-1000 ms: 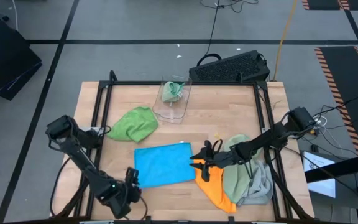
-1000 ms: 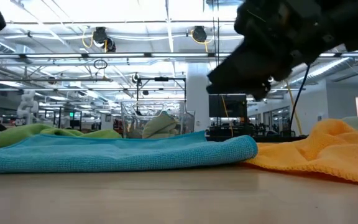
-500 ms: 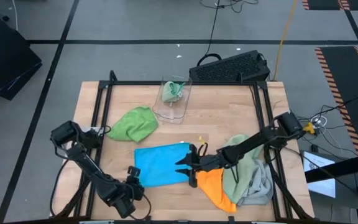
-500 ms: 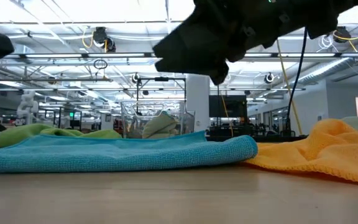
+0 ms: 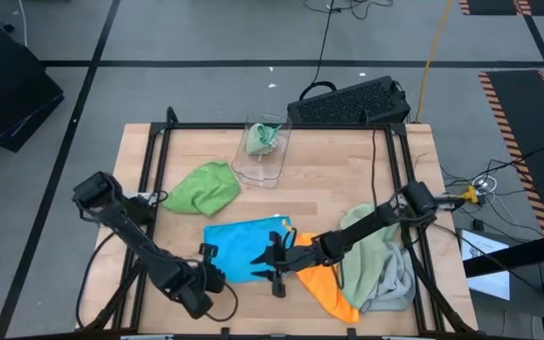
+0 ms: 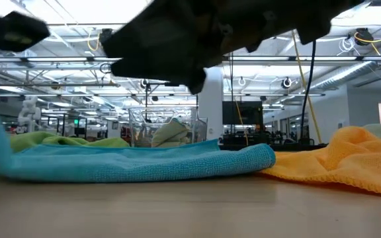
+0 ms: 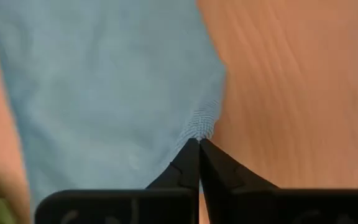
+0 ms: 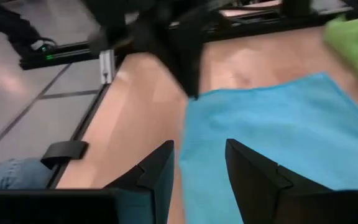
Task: Fold microfiber towels
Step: Fold the blue towel
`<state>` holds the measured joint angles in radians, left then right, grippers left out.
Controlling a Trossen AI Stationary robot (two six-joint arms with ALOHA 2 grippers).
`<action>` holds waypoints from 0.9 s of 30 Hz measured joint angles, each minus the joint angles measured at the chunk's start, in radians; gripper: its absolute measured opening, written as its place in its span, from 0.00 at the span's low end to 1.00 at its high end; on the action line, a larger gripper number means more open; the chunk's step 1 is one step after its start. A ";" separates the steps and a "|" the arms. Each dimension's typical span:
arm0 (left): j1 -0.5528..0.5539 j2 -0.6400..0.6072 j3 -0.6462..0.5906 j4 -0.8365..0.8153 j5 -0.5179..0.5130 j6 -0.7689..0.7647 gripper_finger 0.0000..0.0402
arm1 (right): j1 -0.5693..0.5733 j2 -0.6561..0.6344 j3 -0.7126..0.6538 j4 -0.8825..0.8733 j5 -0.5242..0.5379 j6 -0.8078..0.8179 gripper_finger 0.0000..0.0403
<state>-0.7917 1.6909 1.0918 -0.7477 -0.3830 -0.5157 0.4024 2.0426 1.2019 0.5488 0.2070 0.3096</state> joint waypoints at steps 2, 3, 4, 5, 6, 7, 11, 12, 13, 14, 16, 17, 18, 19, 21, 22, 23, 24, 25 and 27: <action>0.017 -0.033 0.001 0.007 -0.011 0.027 0.01 | 0.006 0.039 0.048 -0.009 0.000 -0.024 0.37; 0.026 -0.048 0.001 0.011 -0.011 0.043 0.01 | 0.007 0.059 0.073 -0.010 0.001 -0.042 0.39; 0.035 -0.059 0.001 0.018 -0.008 0.056 0.01 | 0.008 0.077 0.098 -0.010 0.001 -0.057 0.41; 0.047 -0.069 0.001 0.028 0.000 0.072 0.01 | 0.008 0.096 0.124 -0.008 0.002 -0.070 0.43; 0.057 -0.079 0.001 0.036 0.014 0.092 0.01 | 0.008 0.112 0.147 -0.008 0.005 -0.078 0.45; 0.065 -0.088 0.001 0.042 0.026 0.113 0.01 | 0.005 0.131 0.171 -0.009 0.023 -0.085 0.48; 0.100 -0.121 0.001 0.057 0.064 0.152 0.01 | -0.008 0.183 0.245 -0.056 0.081 -0.110 0.55; 0.107 -0.127 0.001 0.057 0.065 0.151 0.01 | -0.011 0.193 0.256 -0.059 0.080 -0.112 0.56; 0.112 -0.134 0.001 0.057 0.068 0.151 0.01 | -0.012 0.196 0.261 -0.060 0.080 -0.113 0.57; 0.116 -0.139 0.001 0.057 0.069 0.152 0.01 | -0.012 0.198 0.262 -0.057 0.081 -0.117 0.57; 0.127 -0.144 0.002 0.061 0.078 0.155 0.01 | -0.011 0.201 0.264 -0.041 0.102 -0.132 0.57; 0.132 -0.143 0.002 0.064 0.086 0.155 0.01 | -0.012 0.201 0.264 -0.042 0.115 -0.144 0.56; 0.136 -0.143 0.002 0.068 0.094 0.156 0.01 | -0.013 0.201 0.264 -0.042 0.129 -0.160 0.55; 0.139 -0.143 0.002 0.073 0.094 0.160 0.01 | -0.016 0.201 0.264 -0.044 0.133 -0.174 0.53; 0.147 -0.143 0.002 0.101 0.095 0.178 0.01 | -0.023 0.202 0.264 -0.040 0.132 -0.197 0.50; 0.152 -0.143 0.002 0.118 0.095 0.191 0.01 | -0.026 0.202 0.264 -0.037 0.132 -0.200 0.47; 0.155 -0.143 0.002 0.133 0.096 0.206 0.01 | -0.029 0.202 0.264 -0.037 0.132 -0.202 0.45; 0.158 -0.143 0.002 0.147 0.096 0.222 0.01 | -0.031 0.202 0.264 -0.039 0.130 -0.202 0.42; 0.159 -0.143 0.002 0.161 0.096 0.237 0.01 | -0.032 0.202 0.264 -0.044 0.130 -0.202 0.38; 0.163 -0.143 0.002 0.170 0.096 0.256 0.02 | -0.033 0.202 0.264 -0.052 0.129 -0.215 0.31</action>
<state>-0.6289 1.5482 1.0935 -0.5777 -0.2871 -0.2601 0.3691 2.2448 1.4662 0.4965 0.3363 0.0949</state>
